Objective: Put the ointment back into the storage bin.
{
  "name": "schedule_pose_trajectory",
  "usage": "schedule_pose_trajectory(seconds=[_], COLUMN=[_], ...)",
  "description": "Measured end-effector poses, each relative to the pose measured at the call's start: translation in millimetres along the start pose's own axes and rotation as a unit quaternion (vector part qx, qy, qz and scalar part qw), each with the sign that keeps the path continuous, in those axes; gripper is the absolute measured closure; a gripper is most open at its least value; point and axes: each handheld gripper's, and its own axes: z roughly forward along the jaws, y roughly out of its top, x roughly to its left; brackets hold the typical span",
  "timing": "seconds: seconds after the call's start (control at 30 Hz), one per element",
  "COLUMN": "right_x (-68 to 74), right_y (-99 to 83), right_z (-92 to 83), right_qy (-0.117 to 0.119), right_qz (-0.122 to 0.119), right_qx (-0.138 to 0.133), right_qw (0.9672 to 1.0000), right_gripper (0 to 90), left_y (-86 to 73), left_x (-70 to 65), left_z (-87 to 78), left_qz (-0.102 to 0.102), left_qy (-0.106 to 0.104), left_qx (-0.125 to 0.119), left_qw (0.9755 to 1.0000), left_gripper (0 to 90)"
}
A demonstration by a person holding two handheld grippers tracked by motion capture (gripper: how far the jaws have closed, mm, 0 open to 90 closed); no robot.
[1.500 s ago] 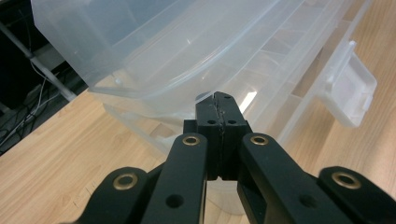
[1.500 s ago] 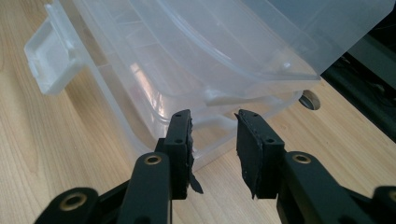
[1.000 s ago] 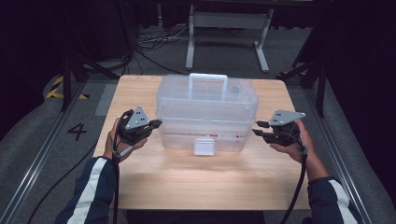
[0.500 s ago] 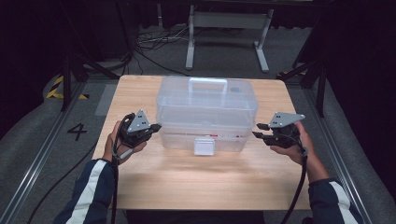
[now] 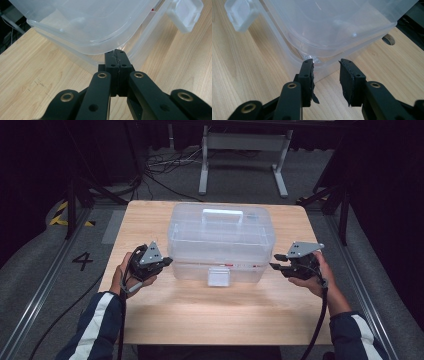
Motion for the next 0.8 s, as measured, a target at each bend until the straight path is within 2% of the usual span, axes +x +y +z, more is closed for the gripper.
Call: schedule_pose_trajectory(seconds=[0.4, 0.8], right_x=[2.2, 5.6], right_y=[-2.2, -4.9], right_z=[4.4, 3.4], right_qy=[0.006, 0.015], right_qz=[0.0, -0.001], right_qx=[0.013, 0.018], right_qw=[0.9999, 0.9997], right_gripper=[63.9, 63.5], left_y=[-7.9, -10.9], left_x=[-2.5, -3.9], left_z=[1.1, 1.8], left_qz=[-0.001, -0.006], left_qy=[-0.007, -0.011], left_qx=[0.012, 0.008], left_qw=[0.9999, 0.9999], left_gripper=[90.0, 90.0])
